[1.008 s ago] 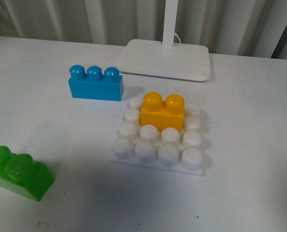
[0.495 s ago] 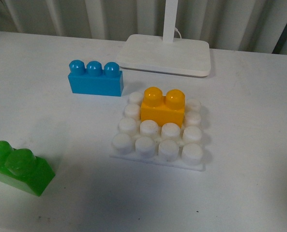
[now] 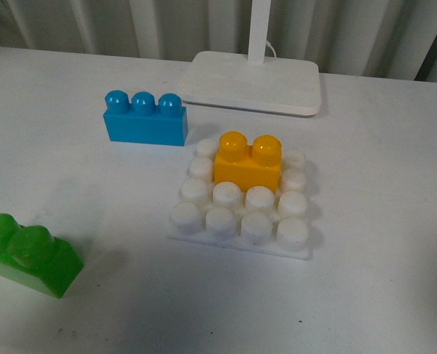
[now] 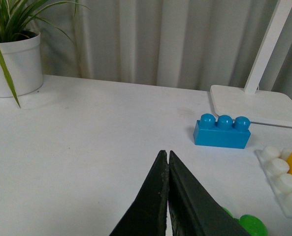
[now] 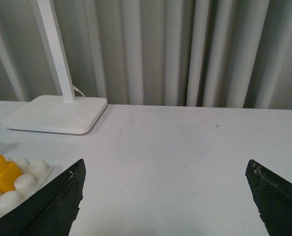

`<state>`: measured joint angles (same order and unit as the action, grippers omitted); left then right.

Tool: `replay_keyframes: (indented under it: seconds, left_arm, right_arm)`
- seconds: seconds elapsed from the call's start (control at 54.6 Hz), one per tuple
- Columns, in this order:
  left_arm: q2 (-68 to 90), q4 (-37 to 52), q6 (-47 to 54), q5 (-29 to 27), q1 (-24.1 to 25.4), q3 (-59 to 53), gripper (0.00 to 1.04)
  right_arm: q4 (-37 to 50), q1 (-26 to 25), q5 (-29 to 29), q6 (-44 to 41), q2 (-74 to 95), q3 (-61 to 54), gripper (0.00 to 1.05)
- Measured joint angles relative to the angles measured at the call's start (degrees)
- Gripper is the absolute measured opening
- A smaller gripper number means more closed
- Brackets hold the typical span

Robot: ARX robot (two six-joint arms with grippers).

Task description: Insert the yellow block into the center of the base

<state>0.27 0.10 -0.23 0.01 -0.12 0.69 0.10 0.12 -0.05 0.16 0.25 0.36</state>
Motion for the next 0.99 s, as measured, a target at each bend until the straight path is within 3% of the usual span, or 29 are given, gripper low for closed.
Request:
replay_keyframes:
  seconds: [0.073, 0.586, 0.989]
  left_arm:
    - [0.0, 0.0, -0.02, -0.02, 0.0, 0.0, 0.07]
    - [-0.02, -0.02, 0.0, 0.0, 0.0, 0.0, 1.0]
    - [-0.02, -0.02, 0.0, 0.0, 0.0, 0.0, 0.98]
  right_arm:
    - [0.0, 0.0, 0.0, 0.0, 0.0, 0.0, 0.96]
    - [-0.02, 0.0, 0.0, 0.0, 0.0, 0.0, 0.96]
    - [0.0, 0.0, 0.0, 0.0, 0.0, 0.0, 0.96]
